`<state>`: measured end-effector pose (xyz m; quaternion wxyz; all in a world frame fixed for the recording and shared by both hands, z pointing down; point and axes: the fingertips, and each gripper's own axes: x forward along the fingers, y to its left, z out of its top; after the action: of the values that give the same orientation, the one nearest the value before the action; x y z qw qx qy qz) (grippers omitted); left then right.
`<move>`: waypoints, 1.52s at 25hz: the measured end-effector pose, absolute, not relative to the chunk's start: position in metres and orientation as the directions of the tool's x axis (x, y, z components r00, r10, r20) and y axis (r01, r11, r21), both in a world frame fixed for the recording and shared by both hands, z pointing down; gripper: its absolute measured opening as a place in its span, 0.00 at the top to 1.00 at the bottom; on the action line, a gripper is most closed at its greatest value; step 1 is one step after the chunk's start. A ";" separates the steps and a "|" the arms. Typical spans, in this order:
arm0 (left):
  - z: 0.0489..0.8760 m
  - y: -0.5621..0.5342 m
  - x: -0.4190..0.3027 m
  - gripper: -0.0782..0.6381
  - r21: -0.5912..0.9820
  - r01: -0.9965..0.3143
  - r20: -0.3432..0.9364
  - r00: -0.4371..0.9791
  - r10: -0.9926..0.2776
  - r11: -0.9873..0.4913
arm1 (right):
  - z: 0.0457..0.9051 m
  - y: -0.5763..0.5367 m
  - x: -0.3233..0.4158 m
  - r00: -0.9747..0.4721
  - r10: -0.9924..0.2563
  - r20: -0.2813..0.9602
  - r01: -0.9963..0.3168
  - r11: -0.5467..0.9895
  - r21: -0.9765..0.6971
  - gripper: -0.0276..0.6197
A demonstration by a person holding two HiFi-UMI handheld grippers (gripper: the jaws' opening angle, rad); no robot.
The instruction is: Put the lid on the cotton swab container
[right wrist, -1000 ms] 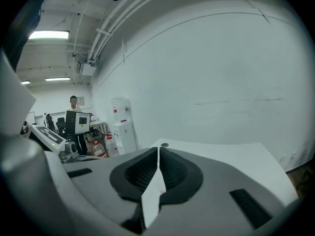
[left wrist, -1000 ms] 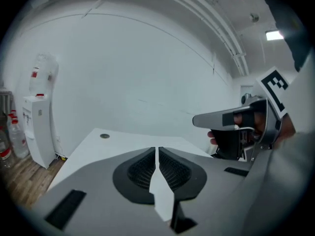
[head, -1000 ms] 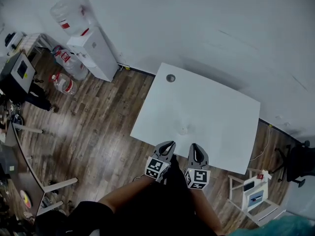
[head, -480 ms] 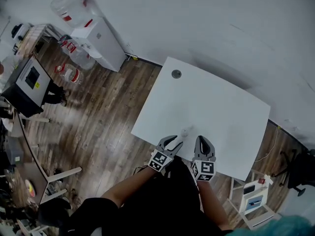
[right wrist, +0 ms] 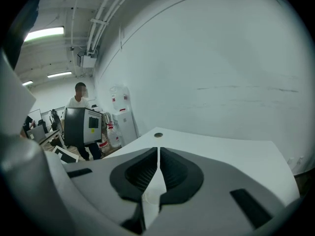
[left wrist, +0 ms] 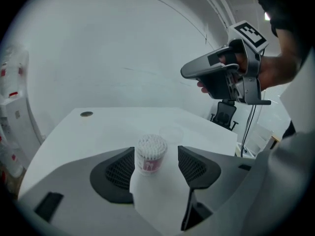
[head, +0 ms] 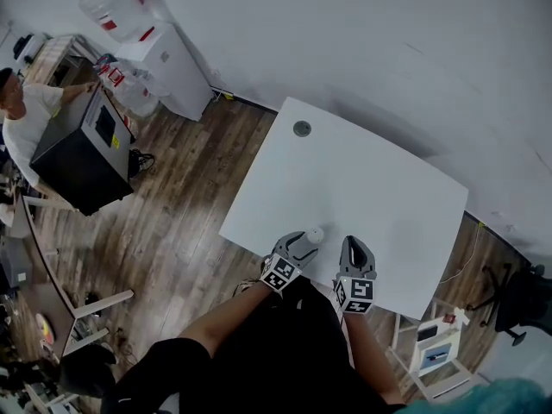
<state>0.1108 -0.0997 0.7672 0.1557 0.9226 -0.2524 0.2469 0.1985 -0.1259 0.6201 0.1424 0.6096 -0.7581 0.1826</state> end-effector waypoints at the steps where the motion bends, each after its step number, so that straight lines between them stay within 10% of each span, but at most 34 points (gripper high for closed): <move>1: 0.772 -0.100 0.111 0.51 0.160 -0.541 0.545 0.746 -0.383 -0.826 | 0.623 -0.126 0.200 -0.218 -0.869 0.445 -0.976 0.191 -0.104 0.91; 30: 0.803 -0.121 0.131 0.52 0.134 -0.504 0.573 0.742 -0.349 -0.853 | 0.704 -0.116 0.216 -0.339 -0.727 0.598 -0.935 0.330 -0.130 0.90; 38: 0.803 -0.123 0.128 0.52 0.112 -0.508 0.580 0.731 -0.359 -0.854 | 0.726 -0.111 0.203 -0.500 -0.627 0.597 -0.841 0.516 -0.162 0.68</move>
<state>0.1280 -0.1228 0.8028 0.1324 0.9210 -0.2354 0.2809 0.2031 -0.1105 0.7260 0.2402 0.4386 -0.8369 0.2228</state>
